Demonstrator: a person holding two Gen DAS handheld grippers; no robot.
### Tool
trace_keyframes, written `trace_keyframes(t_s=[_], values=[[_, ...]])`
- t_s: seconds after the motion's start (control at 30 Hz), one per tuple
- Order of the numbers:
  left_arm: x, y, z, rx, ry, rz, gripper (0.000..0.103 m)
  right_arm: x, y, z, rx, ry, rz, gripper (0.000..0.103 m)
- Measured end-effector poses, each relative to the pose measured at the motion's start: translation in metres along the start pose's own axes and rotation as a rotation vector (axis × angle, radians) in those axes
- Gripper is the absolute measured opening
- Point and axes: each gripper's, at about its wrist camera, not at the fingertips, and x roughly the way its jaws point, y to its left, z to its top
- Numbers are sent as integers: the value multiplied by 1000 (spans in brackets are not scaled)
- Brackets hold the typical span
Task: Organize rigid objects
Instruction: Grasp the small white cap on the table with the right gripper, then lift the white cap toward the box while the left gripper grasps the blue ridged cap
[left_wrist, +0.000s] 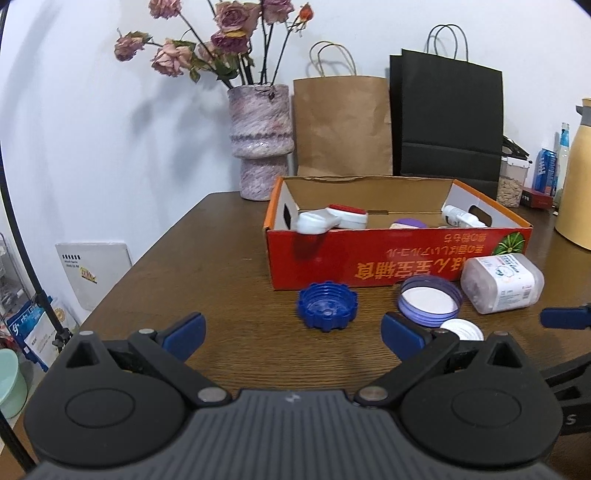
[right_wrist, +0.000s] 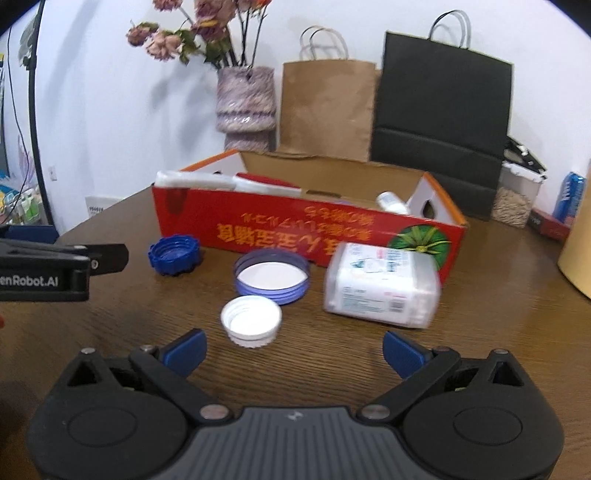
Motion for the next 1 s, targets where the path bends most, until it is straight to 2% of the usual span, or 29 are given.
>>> trace_keyframes(t_s=[0.13, 0.23, 0.27, 0.3, 0.5, 1.0], values=[[3, 9, -1, -17, 5, 2, 103, 17, 8, 6, -10, 26, 17, 85], [4, 14, 0, -31, 7, -4, 103, 30, 12, 10, -9, 51, 22, 69], [4, 16, 0, -36, 9, -5, 103, 32, 12, 11, -1, 52, 29, 59], [4, 17, 0, -38, 10, -6, 103, 34, 12, 12, 9, 50, 41, 42], [4, 18, 1, -44, 11, -12, 103, 32, 12, 12, 9, 29, 45, 39], [17, 7, 3, -18, 39, 10, 103, 5, -6, 21, 17, -111, 30, 39]])
